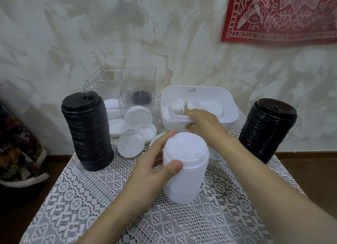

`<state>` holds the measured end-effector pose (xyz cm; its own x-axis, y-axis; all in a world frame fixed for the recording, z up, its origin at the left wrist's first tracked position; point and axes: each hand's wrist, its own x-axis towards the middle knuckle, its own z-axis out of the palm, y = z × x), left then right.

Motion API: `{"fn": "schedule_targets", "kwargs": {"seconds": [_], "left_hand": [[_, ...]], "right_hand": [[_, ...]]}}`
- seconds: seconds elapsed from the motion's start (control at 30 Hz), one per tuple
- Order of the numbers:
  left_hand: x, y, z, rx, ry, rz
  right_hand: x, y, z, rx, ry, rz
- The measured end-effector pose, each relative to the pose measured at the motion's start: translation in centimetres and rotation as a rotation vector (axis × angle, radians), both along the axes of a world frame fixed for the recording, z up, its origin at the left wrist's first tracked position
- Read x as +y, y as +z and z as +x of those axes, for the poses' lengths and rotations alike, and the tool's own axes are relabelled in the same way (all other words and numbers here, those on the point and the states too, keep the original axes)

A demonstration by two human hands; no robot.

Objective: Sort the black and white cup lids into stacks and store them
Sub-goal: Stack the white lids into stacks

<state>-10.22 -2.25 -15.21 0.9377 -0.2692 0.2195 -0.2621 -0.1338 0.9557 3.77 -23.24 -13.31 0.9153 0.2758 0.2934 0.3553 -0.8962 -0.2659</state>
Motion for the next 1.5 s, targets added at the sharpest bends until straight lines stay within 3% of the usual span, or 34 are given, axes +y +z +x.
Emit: {"fn": "schedule_targets", "kwargs": {"seconds": [0.4,0.6,0.8,0.87,0.97,1.07,1.37,1.5], "left_hand": [[0.0,0.1,0.0,-0.018,-0.012,0.003],[0.0,0.1,-0.1,-0.039,-0.002,0.002],[0.0,0.2,-0.2,-0.046,-0.006,0.045],[0.1,0.3,-0.2,-0.039,-0.007,0.054],[0.1,0.3,-0.2,-0.034,-0.017,0.039],[0.0,0.3,-0.2,-0.044,-0.025,0.04],[-0.3,0.2,0.0,-0.064,-0.058,0.018],[-0.1,0.0,0.0,-0.061,-0.072,-0.001]], "right_hand": [[0.0,2.4,-0.5,0.02,-0.011,0.336],[-0.6,5.7,-4.0,0.065,0.088,0.5],[-1.7,10.0,-9.5,0.177,0.254,0.866],[-2.0,10.5,-10.7,0.303,0.266,0.973],[-2.2,9.3,-11.4,0.506,0.232,0.871],[-2.0,7.4,-11.8,0.48,0.172,0.689],[-1.0,5.7,-13.0,0.365,0.123,0.579],[-1.6,5.5,-13.8,0.474,0.159,0.598]]}}
